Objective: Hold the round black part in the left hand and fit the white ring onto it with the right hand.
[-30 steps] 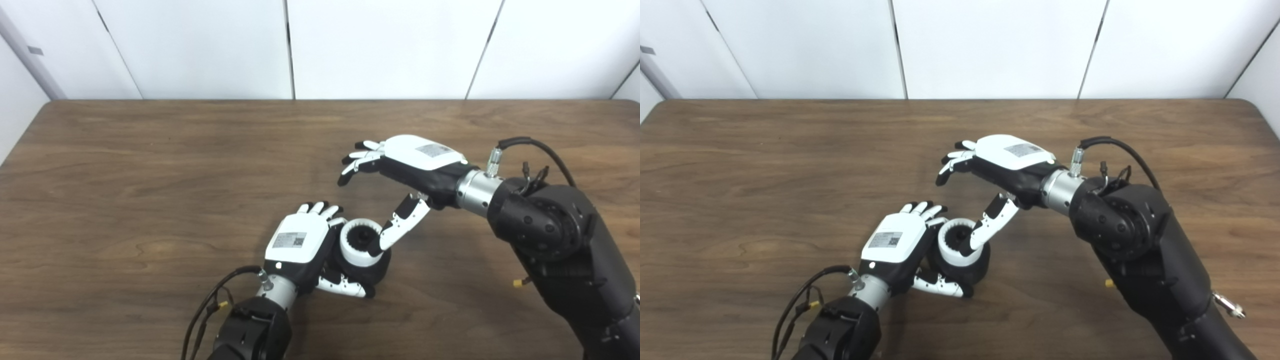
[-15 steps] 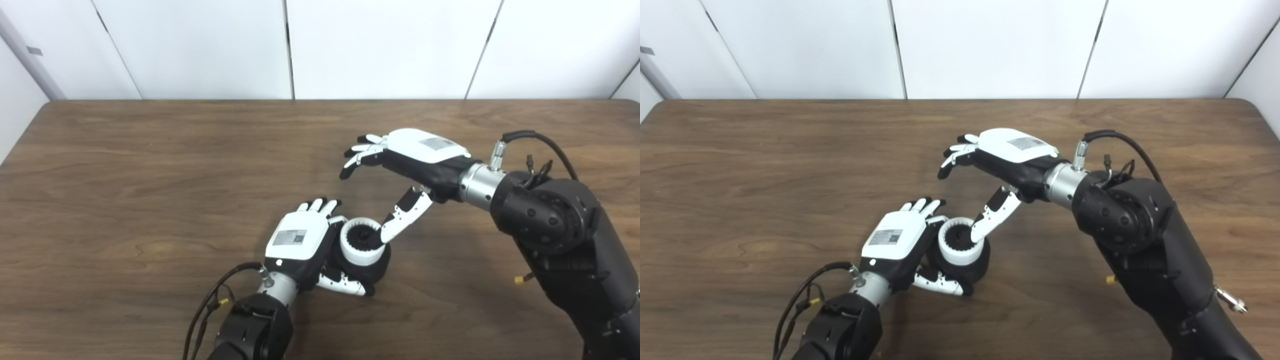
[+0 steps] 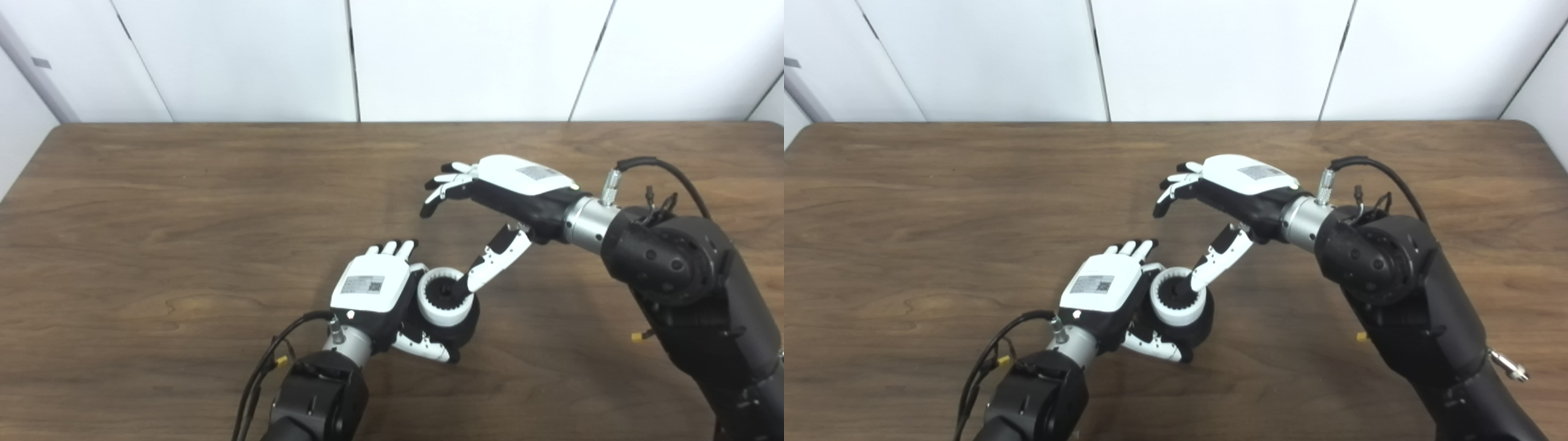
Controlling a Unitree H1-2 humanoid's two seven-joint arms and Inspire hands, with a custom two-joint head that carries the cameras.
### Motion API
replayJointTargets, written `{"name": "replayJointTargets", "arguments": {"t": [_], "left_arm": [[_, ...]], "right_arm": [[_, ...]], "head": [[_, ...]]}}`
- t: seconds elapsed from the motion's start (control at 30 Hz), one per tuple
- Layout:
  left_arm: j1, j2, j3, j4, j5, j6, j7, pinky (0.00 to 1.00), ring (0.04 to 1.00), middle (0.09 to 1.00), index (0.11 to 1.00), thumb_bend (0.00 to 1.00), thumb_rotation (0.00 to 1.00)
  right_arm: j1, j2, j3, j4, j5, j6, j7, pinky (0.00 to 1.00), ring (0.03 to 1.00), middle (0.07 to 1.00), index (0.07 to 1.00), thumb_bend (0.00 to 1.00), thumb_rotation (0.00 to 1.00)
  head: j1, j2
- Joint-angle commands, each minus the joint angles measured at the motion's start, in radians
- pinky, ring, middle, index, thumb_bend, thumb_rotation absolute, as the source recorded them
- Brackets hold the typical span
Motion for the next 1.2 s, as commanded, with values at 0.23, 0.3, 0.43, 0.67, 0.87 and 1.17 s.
{"name": "replayJointTargets", "arguments": {"t": [0.23,0.3,0.43,0.67,0.87,1.17], "left_arm": [[0.03,0.039,0.088,0.009,0.05,0.01,-0.229,1.0,1.0,1.0,1.0,1.0,0.43],[0.021,0.035,0.102,0.001,0.059,0.009,-0.269,1.0,1.0,1.0,1.0,1.0,0.42],[0.0,0.032,0.121,-0.012,0.069,-0.003,-0.332,1.0,1.0,1.0,1.0,1.0,0.41],[0.002,0.023,0.142,-0.015,0.063,-0.009,-0.34,1.0,1.0,1.0,1.0,1.0,0.38],[0.016,0.021,0.151,-0.003,0.069,-0.028,-0.274,1.0,1.0,1.0,1.0,1.0,0.41],[0.01,0.013,0.207,-0.048,-0.008,-0.04,-0.235,1.0,1.0,1.0,1.0,1.0,0.46]], "right_arm": [[-0.049,-0.016,-0.029,0.003,0.008,-0.003,-0.031,1.0,1.0,0.924,0.764,1.0,0.44],[-0.049,-0.015,-0.031,0.004,0.01,0.0,-0.031,1.0,1.0,0.923,0.764,1.0,0.43],[-0.049,-0.015,-0.037,0.009,0.015,-0.001,-0.036,1.0,1.0,0.921,0.763,1.0,0.42],[-0.054,-0.015,-0.037,0.007,0.012,0.003,-0.032,1.0,1.0,0.926,0.764,1.0,0.42],[-0.05,-0.015,-0.039,0.011,0.019,-0.001,-0.039,0.99,1.0,0.924,0.762,1.0,0.42],[-0.045,-0.017,-0.041,0.014,0.018,0.002,-0.042,0.98,1.0,0.921,0.764,1.0,0.41]], "head": [[0.004,-0.002],[0.003,-0.003],[0.004,-0.003],[0.004,0.001],[0.005,0.0],[0.008,-0.006]]}}
